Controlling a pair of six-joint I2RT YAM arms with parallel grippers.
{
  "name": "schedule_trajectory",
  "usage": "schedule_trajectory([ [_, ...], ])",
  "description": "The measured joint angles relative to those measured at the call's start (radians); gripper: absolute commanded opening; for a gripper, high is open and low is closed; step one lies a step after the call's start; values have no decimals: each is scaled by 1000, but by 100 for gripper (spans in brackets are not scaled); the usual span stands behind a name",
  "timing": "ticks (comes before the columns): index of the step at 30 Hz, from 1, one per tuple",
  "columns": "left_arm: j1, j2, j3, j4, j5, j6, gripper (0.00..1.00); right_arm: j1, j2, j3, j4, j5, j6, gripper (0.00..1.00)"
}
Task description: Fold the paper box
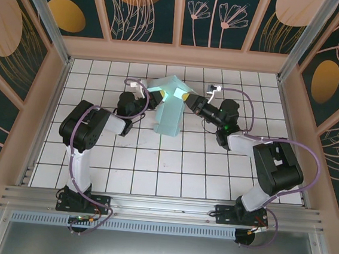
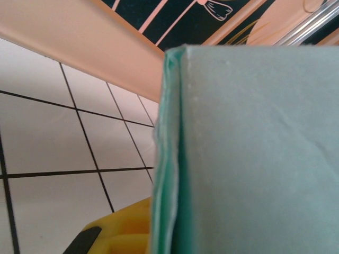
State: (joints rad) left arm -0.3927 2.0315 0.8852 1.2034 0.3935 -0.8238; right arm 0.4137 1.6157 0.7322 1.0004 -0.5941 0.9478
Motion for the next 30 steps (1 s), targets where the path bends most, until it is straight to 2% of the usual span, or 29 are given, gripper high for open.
schedule_trajectory([
  [4,-2,-12,-2,-60,-56,65,0,0,0,0,-80,38,-4,12],
  [6,-5,-24,-5,-88,-84,94,0,0,0,0,-117,57,-3,1],
  [10,-9,-40,-9,-128,-120,143,0,2,3,2,-154,81,1,0],
  [13,-12,-41,-9,-142,-129,155,0,5,4,3,-175,90,2,23],
  [14,-14,-41,-9,-147,-134,159,0,5,4,3,-179,92,3,23],
  [16,-14,-41,-9,-161,-145,163,0,7,4,6,-183,100,-3,9],
  [18,-13,-41,-9,-162,-150,163,0,7,4,8,-195,101,-7,0],
  [21,-13,-41,-10,-164,-160,166,0,7,4,8,-206,108,-5,0],
  [22,-13,-41,-10,-165,-163,166,0,7,4,8,-207,111,-6,3],
  [24,-13,-41,-10,-165,-164,166,0,7,3,8,-215,117,-6,27],
  [25,-14,-41,-10,-166,-166,168,0,7,3,8,-221,121,-10,34],
  [27,-14,-41,-11,-173,-175,167,0,7,-9,8,-246,135,-26,42],
  [30,-13,-41,-11,-193,-202,167,0,7,-46,7,-292,171,-57,47],
])
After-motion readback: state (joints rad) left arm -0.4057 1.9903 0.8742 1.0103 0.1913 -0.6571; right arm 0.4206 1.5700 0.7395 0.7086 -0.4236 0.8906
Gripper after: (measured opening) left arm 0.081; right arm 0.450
